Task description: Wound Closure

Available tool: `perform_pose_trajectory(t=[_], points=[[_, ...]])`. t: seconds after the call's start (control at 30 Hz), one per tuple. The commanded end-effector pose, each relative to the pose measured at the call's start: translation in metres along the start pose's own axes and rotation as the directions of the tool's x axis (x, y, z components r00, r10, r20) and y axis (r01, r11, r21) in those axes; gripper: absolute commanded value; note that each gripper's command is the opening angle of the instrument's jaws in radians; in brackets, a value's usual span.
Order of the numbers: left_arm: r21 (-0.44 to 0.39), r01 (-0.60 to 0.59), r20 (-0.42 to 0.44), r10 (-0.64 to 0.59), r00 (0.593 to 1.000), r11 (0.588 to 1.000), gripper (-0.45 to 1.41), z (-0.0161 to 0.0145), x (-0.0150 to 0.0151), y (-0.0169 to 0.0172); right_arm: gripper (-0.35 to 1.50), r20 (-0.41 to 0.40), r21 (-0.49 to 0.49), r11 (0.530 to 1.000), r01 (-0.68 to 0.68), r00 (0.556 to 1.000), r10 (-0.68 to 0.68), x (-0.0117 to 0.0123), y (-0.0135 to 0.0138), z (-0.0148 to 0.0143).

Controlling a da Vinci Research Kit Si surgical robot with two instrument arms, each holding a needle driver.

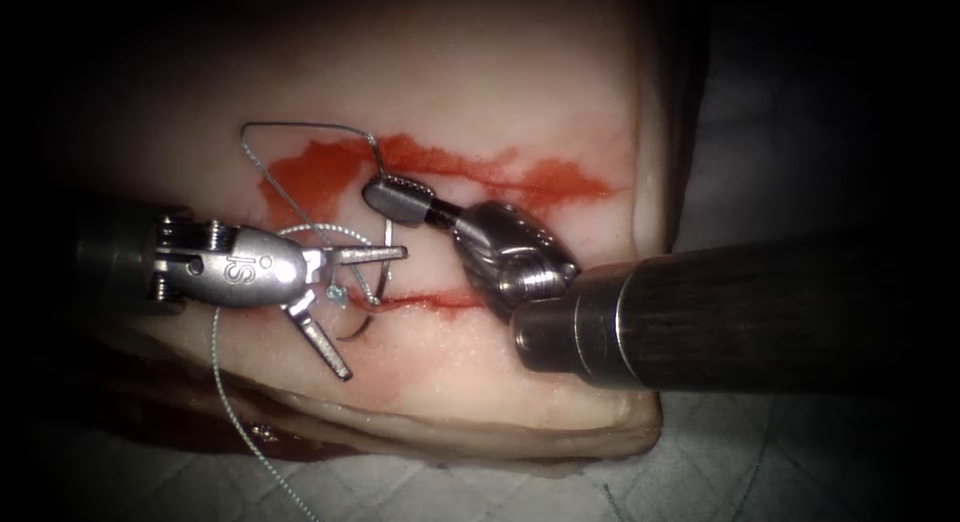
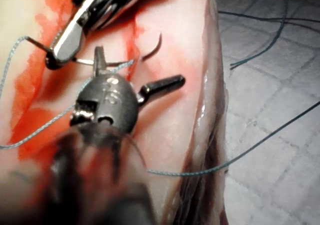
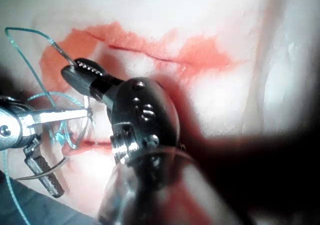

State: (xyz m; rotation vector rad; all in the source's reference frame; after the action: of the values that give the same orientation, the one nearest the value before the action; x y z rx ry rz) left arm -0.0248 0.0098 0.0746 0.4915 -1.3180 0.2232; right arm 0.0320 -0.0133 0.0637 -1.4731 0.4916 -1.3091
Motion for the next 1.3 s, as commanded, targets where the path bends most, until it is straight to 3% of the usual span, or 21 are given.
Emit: perform_pose_trajectory(t=[0.03, 0.17, 0.23, 0.37, 0.4, 0.6, 0.63, 0.7, 0.8, 0.93, 1.0, 1.03, 1.1, 1.2, 1.3], points=[[0.000, 0.001, 0.000, -0.001, 1.000, 1.000, 0.98, 0.0007, 0.0002, 0.0004, -0.35, -0.001, -0.007, 1.000, -0.002, 1.000, 0.002, 0.0004, 0.0001, 0.0009], [-0.011, 0.002, -0.003, -0.002, 1.000, 1.000, 1.26, 0.0009, 0.0001, 0.0006, -0.35, -0.005, -0.012, 1.000, -0.003, 1.000, 0.003, 0.0003, 0.0001, 0.0009], [-0.015, 0.004, 0.000, -0.004, 1.000, 1.000, 1.30, 0.0010, -0.0001, 0.0007, -0.35, -0.006, -0.012, 1.000, -0.003, 1.000, 0.003, 0.0002, 0.0002, 0.0009], [-0.015, -0.075, -0.003, 0.075, 0.997, 0.997, 1.21, 0.0009, -0.0008, 0.0002, -0.35, -0.008, -0.016, 1.000, -0.001, 1.000, 0.001, 0.0004, 0.0000, 0.0008], [-0.016, -0.131, -0.006, 0.131, 0.991, 0.991, 1.09, 0.0009, -0.0013, -0.0003, -0.35, -0.004, -0.014, 1.000, 0.002, 1.000, -0.002, 0.0007, -0.0003, 0.0006], [-0.020, -0.218, -0.012, 0.218, 0.976, 0.976, 0.91, 0.0009, -0.0024, -0.0008, -0.33, 0.007, -0.002, 1.000, 0.005, 1.000, -0.005, 0.0009, -0.0009, 0.0004], [-0.020, -0.223, -0.012, 0.222, 0.975, 0.975, 0.91, 0.0009, -0.0026, -0.0009, -0.15, 0.012, 0.005, 1.000, 0.005, 1.000, -0.005, 0.0009, -0.0010, 0.0003], [-0.021, -0.238, -0.013, 0.237, 0.971, 0.971, 0.91, 0.0009, -0.0030, -0.0011, -0.01, 0.017, 0.012, 1.000, 0.005, 1.000, -0.006, 0.0008, -0.0011, 0.0002], [-0.024, -0.252, -0.015, 0.252, 0.968, 0.967, 0.88, 0.0011, -0.0034, -0.0015, -0.03, 0.017, 0.011, 1.000, 0.007, 1.000, -0.007, 0.0010, -0.0012, 0.0002], [-0.027, -0.264, -0.015, 0.263, 0.965, 0.964, 0.64, 0.0011, -0.0035, -0.0018, -0.10, 0.018, 0.011, 1.000, 0.007, 1.000, -0.007, 0.0011, -0.0011, 0.0002], [-0.026, -0.265, -0.015, 0.265, 0.964, 0.964, 0.42, 0.0011, -0.0033, -0.0019, -0.10, 0.018, 0.011, 1.000, 0.007, 1.000, -0.007, 0.0011, -0.0011, 0.0002], [-0.026, -0.267, -0.016, 0.266, 0.964, 0.963, 0.22, 0.0011, -0.0031, -0.0020, -0.10, 0.018, 0.012, 1.000, 0.007, 1.000, -0.007, 0.0011, -0.0010, 0.0002], [-0.027, -0.268, -0.018, 0.267, 0.963, 0.963, 0.12, 0.0012, -0.0030, -0.0021, -0.10, 0.018, 0.012, 1.000, 0.007, 1.000, -0.007, 0.0011, -0.0010, 0.0002], [-0.033, -0.246, -0.014, 0.246, 0.969, 0.969, -0.30, 0.0014, -0.0027, -0.0023, -0.10, 0.018, 0.012, 1.000, 0.007, 1.000, -0.007, 0.0011, -0.0010, 0.0003], [-0.038, -0.214, -0.005, 0.214, 0.977, 0.976, -0.45, 0.0014, -0.0025, -0.0023, -0.10, 0.018, 0.012, 1.000, 0.007, 1.000, -0.007, 0.0012, -0.0008, 0.0003]])
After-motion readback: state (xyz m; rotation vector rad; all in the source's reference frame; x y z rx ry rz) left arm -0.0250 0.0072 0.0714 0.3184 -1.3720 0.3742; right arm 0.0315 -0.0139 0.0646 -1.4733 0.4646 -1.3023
